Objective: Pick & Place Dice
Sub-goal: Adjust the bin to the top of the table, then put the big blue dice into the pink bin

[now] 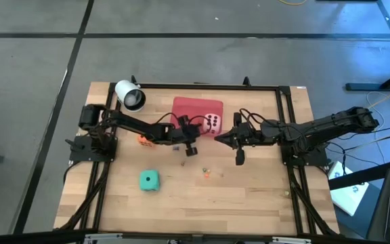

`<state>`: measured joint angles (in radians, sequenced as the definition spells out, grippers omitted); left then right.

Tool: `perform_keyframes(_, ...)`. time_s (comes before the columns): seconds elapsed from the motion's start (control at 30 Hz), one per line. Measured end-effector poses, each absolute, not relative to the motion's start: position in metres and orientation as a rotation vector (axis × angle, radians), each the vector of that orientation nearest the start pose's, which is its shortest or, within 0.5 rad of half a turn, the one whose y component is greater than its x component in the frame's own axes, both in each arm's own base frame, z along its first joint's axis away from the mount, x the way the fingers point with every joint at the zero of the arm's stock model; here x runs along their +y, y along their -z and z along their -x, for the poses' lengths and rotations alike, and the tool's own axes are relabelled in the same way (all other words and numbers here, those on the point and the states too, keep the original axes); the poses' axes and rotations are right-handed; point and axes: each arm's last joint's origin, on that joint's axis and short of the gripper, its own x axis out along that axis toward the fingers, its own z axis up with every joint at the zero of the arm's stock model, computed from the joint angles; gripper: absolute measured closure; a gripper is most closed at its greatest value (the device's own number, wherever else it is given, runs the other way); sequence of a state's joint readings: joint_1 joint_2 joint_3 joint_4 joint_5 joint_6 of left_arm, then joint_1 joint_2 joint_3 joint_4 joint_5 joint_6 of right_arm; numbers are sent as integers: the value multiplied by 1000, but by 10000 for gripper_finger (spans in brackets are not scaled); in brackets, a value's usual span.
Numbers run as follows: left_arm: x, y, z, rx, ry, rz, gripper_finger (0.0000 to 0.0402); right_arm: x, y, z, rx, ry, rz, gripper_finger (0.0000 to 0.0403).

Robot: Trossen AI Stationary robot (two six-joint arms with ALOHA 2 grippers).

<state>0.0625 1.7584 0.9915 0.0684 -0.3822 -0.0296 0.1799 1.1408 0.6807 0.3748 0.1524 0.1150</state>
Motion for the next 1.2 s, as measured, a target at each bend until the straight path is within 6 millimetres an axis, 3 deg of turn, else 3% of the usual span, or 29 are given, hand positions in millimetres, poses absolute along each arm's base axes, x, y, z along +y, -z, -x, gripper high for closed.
perform_keyframes(0.33, 60, -184, -357, 650, -462, -65, 380, 41, -280, -249, 86, -25, -100, 403)
perform_keyframes(0.47, 60, -208, -350, 583, -330, -28, 380, 41, -280, -249, 85, -26, -81, 403)
perform_keyframes(0.63, 44, -253, -328, 507, -161, 4, 380, 41, -280, -249, 86, -27, -61, 403)
perform_keyframes(0.8, 24, -284, -287, 576, -45, 119, 380, 41, -280, -249, 92, -27, -49, 395)
perform_keyframes(1.0, 6, -297, -251, 704, 16, 308, 371, 41, -279, -249, 100, -28, -19, 396)
perform_keyframes(1.2, -7, -293, -238, 824, 16, 395, 300, 41, -279, -249, 100, -29, -5, 397)
